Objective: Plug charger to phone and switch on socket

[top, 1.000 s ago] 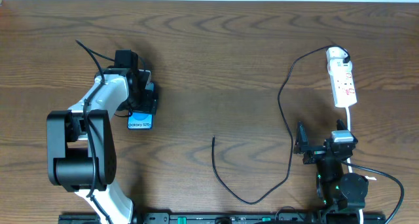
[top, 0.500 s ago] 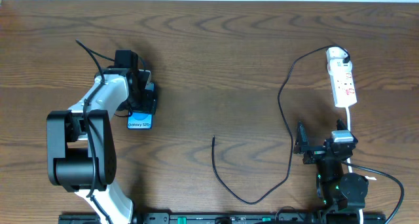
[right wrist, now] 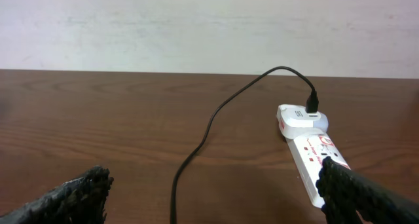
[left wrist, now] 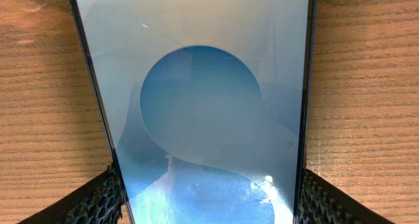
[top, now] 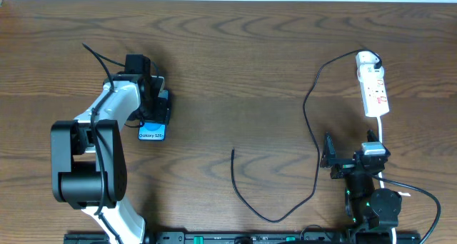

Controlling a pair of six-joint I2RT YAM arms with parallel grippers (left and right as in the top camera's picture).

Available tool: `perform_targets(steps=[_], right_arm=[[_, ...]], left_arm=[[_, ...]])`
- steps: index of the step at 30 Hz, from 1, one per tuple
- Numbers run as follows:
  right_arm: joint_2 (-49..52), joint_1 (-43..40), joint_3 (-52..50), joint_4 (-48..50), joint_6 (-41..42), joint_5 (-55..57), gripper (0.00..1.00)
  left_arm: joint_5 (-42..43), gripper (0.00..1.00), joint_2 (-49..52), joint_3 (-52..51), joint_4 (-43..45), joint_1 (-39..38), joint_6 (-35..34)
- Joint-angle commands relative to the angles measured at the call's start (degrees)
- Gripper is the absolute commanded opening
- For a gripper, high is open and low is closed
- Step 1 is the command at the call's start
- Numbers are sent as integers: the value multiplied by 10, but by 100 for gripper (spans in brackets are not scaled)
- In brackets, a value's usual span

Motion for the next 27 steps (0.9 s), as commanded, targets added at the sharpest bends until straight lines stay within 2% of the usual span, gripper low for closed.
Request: perform_targets(steps=[1,10,17,21,23,27], right_arm=[[-4,4,-1,-2,6,-3,99],[-4,4,-1,-2,6,-3,99],[-4,4,-1,-2,6,-3,99],[-4,4,-1,-2,6,-3,99],[-4,4,-1,-2,6,-3,99],[-4,4,-1,-2,6,-3,99]], left_arm=[[-34,68,30,-8,0,0,10],[-34,62,30,-8,0,0,10],[-34,50,30,-8,1,0,10],[-34,40,30,-8,1,0,10],[-34,32,30,-7,0,0,10],[-33,25,30,-5,0,0,8]])
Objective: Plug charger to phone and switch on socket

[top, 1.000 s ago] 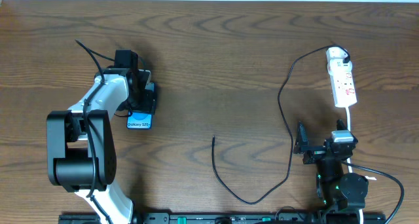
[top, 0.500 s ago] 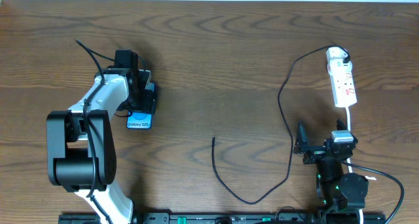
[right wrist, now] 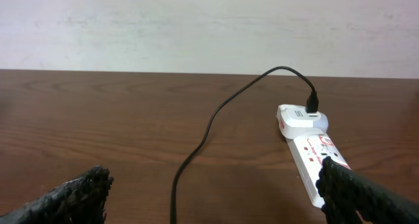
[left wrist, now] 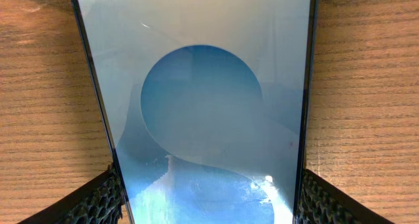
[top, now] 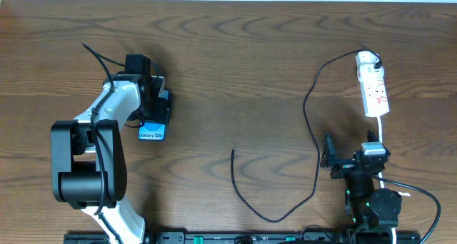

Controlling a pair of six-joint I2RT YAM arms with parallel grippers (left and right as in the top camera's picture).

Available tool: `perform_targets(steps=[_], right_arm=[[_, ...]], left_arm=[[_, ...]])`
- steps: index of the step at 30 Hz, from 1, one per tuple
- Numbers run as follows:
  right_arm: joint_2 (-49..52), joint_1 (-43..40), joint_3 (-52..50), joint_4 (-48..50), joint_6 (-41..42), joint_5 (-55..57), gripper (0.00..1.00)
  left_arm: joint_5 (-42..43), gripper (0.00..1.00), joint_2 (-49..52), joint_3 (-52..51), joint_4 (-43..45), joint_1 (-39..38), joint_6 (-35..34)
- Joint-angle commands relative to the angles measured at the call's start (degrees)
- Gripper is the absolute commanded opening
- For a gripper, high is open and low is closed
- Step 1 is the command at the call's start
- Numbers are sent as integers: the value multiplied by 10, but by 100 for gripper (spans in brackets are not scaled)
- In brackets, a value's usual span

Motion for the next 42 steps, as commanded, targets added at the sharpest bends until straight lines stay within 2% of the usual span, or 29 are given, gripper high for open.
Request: perform_targets(steps=[1,10,42], right_arm=[[-5,4,-1,-2,6,-3,99],[-5,4,-1,-2,6,-3,99],[-5,4,-1,-2,6,-4,99]], left_arm=[[-33,23,30,-5,1,0,8],[-33,8,26,-2,0,0,8],[-29,7,-30,4,3,0,-13]])
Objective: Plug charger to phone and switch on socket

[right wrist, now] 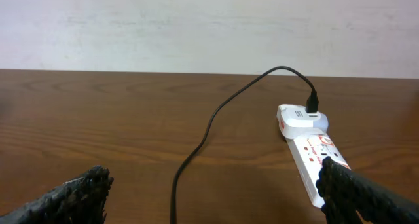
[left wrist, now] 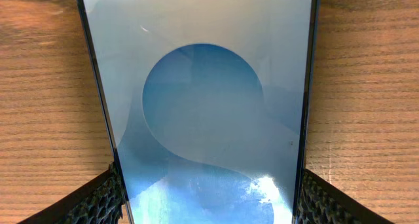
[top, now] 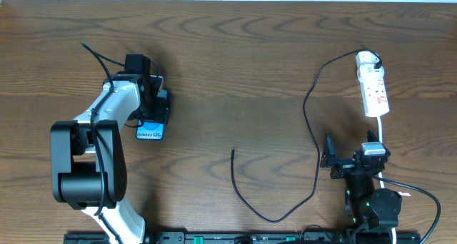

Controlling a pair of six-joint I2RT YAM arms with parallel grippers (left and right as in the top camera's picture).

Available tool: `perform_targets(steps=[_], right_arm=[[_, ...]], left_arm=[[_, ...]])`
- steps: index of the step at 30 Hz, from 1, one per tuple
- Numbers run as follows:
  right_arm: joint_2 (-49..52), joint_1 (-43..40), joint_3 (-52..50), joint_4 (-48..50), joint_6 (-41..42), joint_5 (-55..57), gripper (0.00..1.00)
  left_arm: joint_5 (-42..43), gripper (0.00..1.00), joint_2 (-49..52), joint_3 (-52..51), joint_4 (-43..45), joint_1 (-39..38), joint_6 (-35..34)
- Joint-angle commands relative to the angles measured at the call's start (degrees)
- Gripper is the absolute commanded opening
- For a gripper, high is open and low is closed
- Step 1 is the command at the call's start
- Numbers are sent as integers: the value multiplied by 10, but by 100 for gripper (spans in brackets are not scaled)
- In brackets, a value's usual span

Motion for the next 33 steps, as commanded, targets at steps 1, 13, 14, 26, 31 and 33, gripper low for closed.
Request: perform_targets(steps=[1,13,14,26,31,33], right_arm=[[-4,4,-1,-2,6,-3,99],[-4,4,-1,-2,6,-3,99],[-4,4,-1,-2,6,-3,99],[-4,4,-1,-2,6,-3,99],[-4,4,-1,-2,6,-3,99],[-4,4,-1,-2,6,-3,99]], left_arm=[[-16,8,-30,4,0,0,-12],[21,7,-83,4,-5,0,-35],[21,8,-85,4,-5,0,-35],[56,7,-90,4,-12,0,-40],[55,8,-90,3,-16,0,-39],[48,7,-90,3,-20,0,-39]])
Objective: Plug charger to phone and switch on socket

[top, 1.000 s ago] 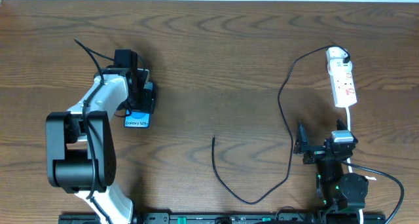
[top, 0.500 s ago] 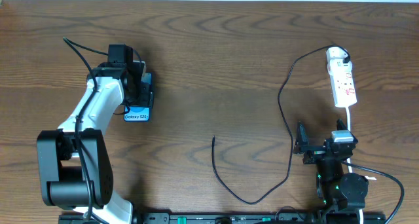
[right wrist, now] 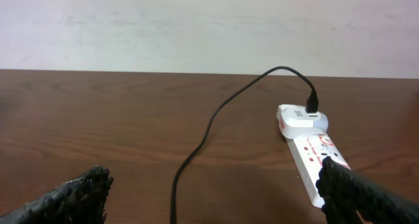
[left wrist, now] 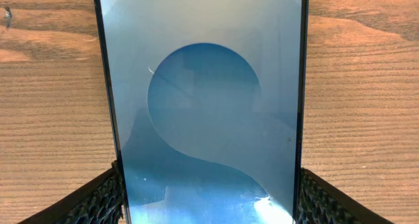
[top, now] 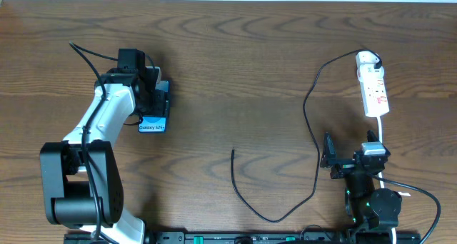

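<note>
A blue-screened phone (left wrist: 203,106) fills the left wrist view, with my left gripper (left wrist: 206,201) shut on its two long edges. From overhead the phone (top: 153,123) sits at the left of the table under that gripper (top: 151,101). A white power strip (top: 373,83) lies at the far right. A charger (right wrist: 302,117) is plugged into its far end. The black cable (top: 312,108) runs down and curves to a free plug end (top: 233,153) at mid-table. My right gripper (right wrist: 213,194) stands open and empty near the front, short of the strip.
The brown wooden table (top: 235,65) carries nothing else. A pale wall (right wrist: 196,27) rises behind its far edge. The strip's own white lead (top: 382,133) runs toward the front beside my right arm.
My left gripper and the phone in it have shifted a little toward the far edge, and the phone now sits squarer in the wrist view. My left arm's pose has changed. The right arm and cable are unmoved.
At all three earlier moments my left gripper was shut on the phone at the left of the table, hardly shifting between them. Now phone and gripper sit slightly farther back. My right gripper stayed open and still, and the cable and strip lay as before.
</note>
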Controlling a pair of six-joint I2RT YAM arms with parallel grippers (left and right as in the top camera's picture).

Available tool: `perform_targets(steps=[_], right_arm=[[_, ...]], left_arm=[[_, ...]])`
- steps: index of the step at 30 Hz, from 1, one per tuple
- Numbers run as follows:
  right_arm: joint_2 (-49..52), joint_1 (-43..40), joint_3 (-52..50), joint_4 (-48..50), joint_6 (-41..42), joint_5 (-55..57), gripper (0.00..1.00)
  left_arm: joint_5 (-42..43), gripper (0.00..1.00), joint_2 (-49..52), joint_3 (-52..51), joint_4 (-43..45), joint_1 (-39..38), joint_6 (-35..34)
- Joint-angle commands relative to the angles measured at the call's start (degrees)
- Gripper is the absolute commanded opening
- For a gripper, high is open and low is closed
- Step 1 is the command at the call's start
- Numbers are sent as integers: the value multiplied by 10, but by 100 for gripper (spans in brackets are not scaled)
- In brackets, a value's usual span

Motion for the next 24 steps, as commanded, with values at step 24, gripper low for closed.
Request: perform_targets(steps=[24], right_arm=[[-4,4,-1,-2,6,-3,99]], left_arm=[[-38,7,-16,-39,1,0,-5]])
